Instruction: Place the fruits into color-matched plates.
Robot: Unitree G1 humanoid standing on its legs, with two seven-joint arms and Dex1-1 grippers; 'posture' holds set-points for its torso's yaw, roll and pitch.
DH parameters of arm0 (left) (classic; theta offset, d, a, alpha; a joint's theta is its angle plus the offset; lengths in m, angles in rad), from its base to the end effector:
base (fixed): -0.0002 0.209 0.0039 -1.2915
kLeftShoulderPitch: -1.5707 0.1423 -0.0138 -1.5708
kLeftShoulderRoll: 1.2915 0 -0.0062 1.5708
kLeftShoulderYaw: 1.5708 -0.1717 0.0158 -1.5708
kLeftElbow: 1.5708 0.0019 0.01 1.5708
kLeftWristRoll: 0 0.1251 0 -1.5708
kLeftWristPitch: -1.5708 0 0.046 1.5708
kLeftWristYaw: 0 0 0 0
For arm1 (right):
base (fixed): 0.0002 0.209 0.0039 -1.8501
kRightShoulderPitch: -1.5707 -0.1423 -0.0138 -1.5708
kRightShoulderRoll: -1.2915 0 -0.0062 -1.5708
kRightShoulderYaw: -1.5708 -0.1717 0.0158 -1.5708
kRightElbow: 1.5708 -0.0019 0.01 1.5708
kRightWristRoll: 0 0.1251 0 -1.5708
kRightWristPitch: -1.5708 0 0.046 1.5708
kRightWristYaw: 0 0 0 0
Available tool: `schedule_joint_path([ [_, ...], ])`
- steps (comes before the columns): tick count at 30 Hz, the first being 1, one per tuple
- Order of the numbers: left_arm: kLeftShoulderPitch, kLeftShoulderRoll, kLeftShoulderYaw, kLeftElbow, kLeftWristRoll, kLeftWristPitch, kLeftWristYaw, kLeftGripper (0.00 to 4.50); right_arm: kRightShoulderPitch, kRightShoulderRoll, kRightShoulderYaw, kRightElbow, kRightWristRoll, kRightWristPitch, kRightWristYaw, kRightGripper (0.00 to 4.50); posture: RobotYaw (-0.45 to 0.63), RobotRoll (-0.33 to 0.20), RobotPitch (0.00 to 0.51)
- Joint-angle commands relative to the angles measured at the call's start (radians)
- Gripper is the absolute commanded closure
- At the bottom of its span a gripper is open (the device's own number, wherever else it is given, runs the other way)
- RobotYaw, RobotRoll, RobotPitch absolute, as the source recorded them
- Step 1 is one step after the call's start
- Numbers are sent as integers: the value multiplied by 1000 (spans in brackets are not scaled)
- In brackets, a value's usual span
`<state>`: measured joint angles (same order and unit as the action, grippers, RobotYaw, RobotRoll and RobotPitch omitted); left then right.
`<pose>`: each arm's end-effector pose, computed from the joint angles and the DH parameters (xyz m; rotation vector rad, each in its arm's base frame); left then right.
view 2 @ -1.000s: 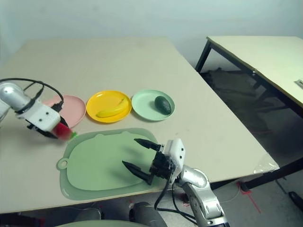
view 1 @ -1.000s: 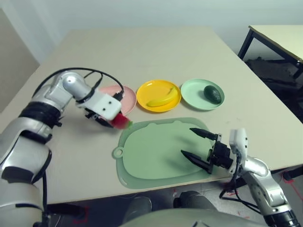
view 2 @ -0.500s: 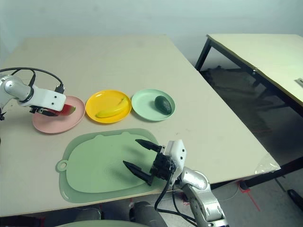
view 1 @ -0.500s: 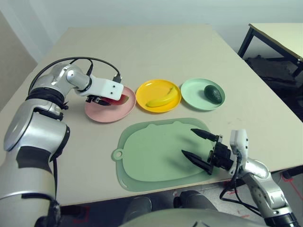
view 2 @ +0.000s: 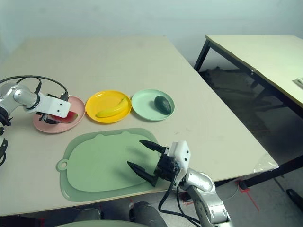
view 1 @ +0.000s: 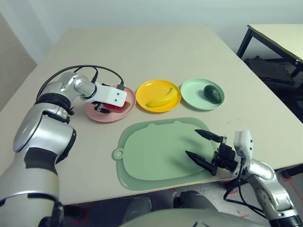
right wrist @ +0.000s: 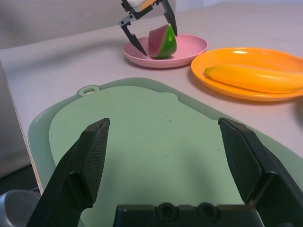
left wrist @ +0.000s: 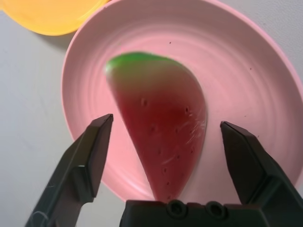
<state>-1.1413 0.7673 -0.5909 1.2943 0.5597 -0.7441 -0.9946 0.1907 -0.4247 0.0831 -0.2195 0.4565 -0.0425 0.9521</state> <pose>0.3164 0.2635 0.1976 1.5362 0.5404 -1.1333 0.1552 -0.2023 0.0716 0.0389 -0.0480 1.0624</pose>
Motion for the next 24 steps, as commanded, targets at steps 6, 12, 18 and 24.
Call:
schedule_joint_path([
  [6,19,35,158,-33,-140,-2,-109,23,-117,19,-127,122,30,23,-90,0,-49,0,0],
  [12,205,50,396,-295,-464,204,-296,23,-251,72,-199,298,-9,-24,-194,0,-16,0,0],
  [18,655,24,656,-902,-741,565,-113,23,-307,83,-271,470,-37,-139,-229,0,31,0,0],
  [24,1037,-216,864,-1289,-846,706,278,23,-275,84,-316,500,-46,-222,-238,0,57,0,0],
])
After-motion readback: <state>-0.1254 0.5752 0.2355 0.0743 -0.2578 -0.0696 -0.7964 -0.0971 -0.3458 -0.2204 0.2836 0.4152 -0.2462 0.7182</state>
